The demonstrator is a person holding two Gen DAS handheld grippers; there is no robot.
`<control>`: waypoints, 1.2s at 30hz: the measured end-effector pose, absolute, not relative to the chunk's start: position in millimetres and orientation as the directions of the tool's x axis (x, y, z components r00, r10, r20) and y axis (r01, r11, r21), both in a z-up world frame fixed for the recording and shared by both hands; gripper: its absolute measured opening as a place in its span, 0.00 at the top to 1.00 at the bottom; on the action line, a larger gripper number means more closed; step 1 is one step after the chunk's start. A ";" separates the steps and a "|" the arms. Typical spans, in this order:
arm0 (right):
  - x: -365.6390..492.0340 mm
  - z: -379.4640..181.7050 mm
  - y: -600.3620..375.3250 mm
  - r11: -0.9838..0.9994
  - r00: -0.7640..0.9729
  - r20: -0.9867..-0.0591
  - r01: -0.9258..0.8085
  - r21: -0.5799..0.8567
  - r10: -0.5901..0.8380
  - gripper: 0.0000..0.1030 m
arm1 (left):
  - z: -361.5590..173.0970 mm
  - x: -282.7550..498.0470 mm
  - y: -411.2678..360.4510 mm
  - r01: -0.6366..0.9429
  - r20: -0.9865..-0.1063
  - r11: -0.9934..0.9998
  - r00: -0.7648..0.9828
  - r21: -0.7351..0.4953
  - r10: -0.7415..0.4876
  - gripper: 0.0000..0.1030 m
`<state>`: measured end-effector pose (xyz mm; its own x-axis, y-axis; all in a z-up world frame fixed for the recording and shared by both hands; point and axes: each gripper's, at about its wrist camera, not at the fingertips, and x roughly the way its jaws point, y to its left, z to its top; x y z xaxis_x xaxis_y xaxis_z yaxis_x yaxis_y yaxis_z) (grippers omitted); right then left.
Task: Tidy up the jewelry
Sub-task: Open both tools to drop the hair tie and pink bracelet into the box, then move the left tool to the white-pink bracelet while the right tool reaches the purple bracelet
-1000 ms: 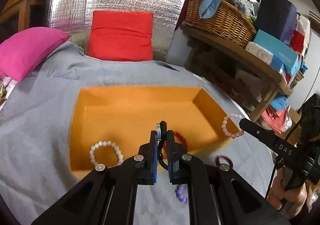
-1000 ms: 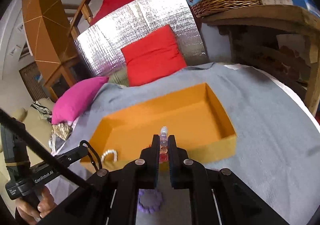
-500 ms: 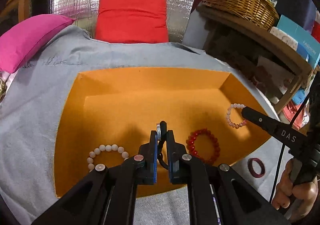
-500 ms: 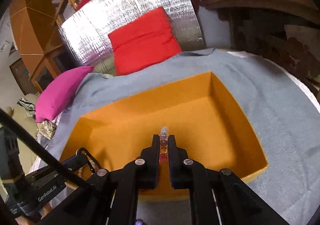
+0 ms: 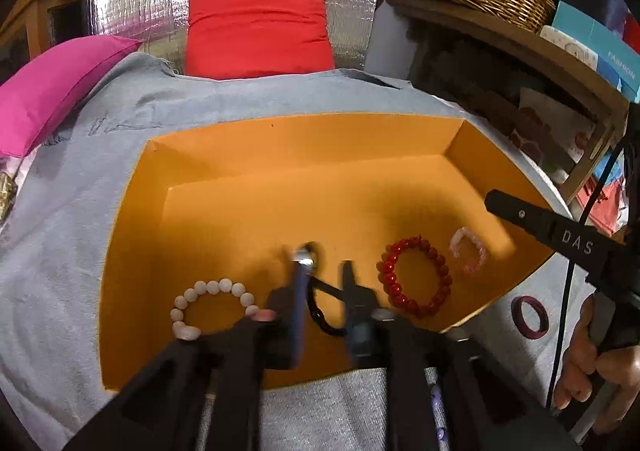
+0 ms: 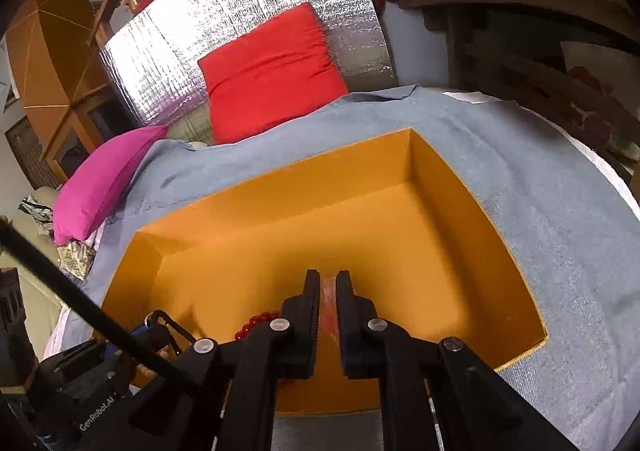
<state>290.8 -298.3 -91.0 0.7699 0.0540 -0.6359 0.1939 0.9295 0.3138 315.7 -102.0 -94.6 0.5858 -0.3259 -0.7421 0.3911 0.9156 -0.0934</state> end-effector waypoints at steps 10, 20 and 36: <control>275.1 -78.4 -310.4 0.916 0.782 -0.622 0.212 0.340 0.050 0.83 | -74.8 292.5 -91.4 0.360 -0.717 0.932 0.641 -0.034 -0.274 0.35; 233.3 -54.1 -298.4 0.925 0.811 -0.578 0.150 0.348 0.086 0.62 | -62.7 252.9 -32.8 0.249 -0.696 0.967 0.704 0.053 -0.143 0.29; 147.8 -72.4 -265.7 0.930 0.761 -0.632 0.111 0.350 0.147 0.62 | -84.9 168.1 37.2 0.206 -0.748 0.977 0.656 0.051 -0.099 0.28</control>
<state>147.8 -265.7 -72.4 0.7609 0.1473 -0.6319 0.1108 0.9301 0.3502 168.1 37.2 -84.9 0.6558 -0.0993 -0.7484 0.2060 0.9772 0.0509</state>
